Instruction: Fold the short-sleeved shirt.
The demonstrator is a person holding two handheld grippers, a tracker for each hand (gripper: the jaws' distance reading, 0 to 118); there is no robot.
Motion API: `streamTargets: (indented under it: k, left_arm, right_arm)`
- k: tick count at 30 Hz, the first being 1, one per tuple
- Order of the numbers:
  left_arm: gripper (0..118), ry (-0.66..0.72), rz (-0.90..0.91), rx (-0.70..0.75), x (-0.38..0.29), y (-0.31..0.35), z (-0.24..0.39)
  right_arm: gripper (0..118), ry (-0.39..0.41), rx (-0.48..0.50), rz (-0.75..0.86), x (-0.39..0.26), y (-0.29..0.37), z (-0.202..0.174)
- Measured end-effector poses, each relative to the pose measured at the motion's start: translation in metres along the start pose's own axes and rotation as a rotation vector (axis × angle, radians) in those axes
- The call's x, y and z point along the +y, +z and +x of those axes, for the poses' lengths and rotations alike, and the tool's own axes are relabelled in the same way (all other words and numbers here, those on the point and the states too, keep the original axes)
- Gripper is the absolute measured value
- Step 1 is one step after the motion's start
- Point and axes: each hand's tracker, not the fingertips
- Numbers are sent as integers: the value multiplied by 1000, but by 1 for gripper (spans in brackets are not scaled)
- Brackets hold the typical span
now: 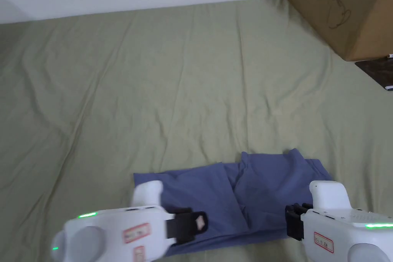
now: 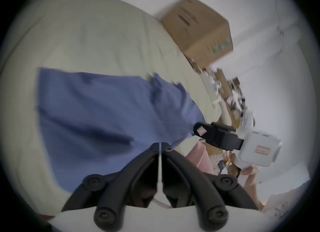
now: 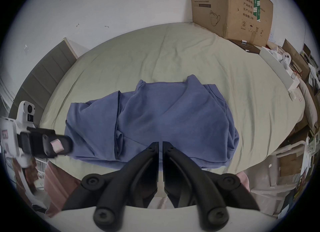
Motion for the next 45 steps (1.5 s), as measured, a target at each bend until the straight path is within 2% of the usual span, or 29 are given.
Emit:
streamTargets:
  k: [1, 2, 3, 4, 8, 10, 14, 15, 16, 17, 18, 20, 21, 22, 28, 31, 34, 39, 43, 45]
  left_arm:
    - [30, 16, 9, -4, 0, 13, -16]
    - [73, 40, 7, -1, -3, 25, -32]
    - [98, 66, -8, 23, -4, 33, -47]
    - [104, 102, 19, 21, -8, 40, -60]
    - [103, 288, 120, -18, -16, 48, -103]
    - [103, 383, 114, -33, -18, 41, -119]
    - [102, 462, 137, -210, -18, 27, -135]
    - [96, 496, 130, -237, -18, 20, -135]
    - [75, 516, 115, -263, -18, 13, -135]
    - [17, 509, 89, -264, -18, 5, -135]
    - [11, 478, 43, -201, -19, -6, -126]
    - [11, 392, 4, -21, -20, -13, -110]
    - [11, 415, 38, -127, -18, -3, -112]
    - [11, 445, 38, -143, -16, 3, -112]
    - [11, 320, 52, -74, 1, 47, -125]
    - [11, 266, 85, 13, 5, 84, -146]
    - [11, 284, 109, 125, 3, 130, -174]
    - [11, 311, 144, 314, -2, 187, -166]
    - [11, 293, 183, 302, 5, 195, -141]
    - [11, 229, 204, 320, 14, 186, -110]
  right_arm:
    - [5, 3, 4, -2, 0, -1, -2]
    - [5, 5, 9, -5, 0, -3, -5]
    - [5, 9, 15, -11, -1, -4, -8]
    - [5, 15, 21, -13, -1, -4, -12]
    - [5, 46, 35, -24, -3, -6, -25]
    - [5, 56, 41, -32, -4, -7, -30]
    - [5, 78, 43, -41, -3, -7, -36]
    - [5, 82, 42, -43, -3, -8, -37]
    - [5, 82, 41, -44, -3, -9, -38]
    - [5, 80, 41, -48, -3, -9, -39]
    - [5, 78, 42, -51, -3, -10, -39]
    - [5, 78, 40, -57, -3, -9, -41]
    - [5, 82, 39, -57, -3, -8, -42]
    - [5, 87, 39, -58, -2, -7, -43]
    - [5, 115, 24, -52, 5, -6, -49]
    - [5, 109, 38, -45, 7, -6, -54]
    - [5, 119, 45, -48, 7, -9, -61]
    - [5, 136, 60, -62, 2, -14, -67]
    - [5, 131, 66, -66, -1, -19, -68]
    - [5, 125, 70, -69, -1, -19, -67]
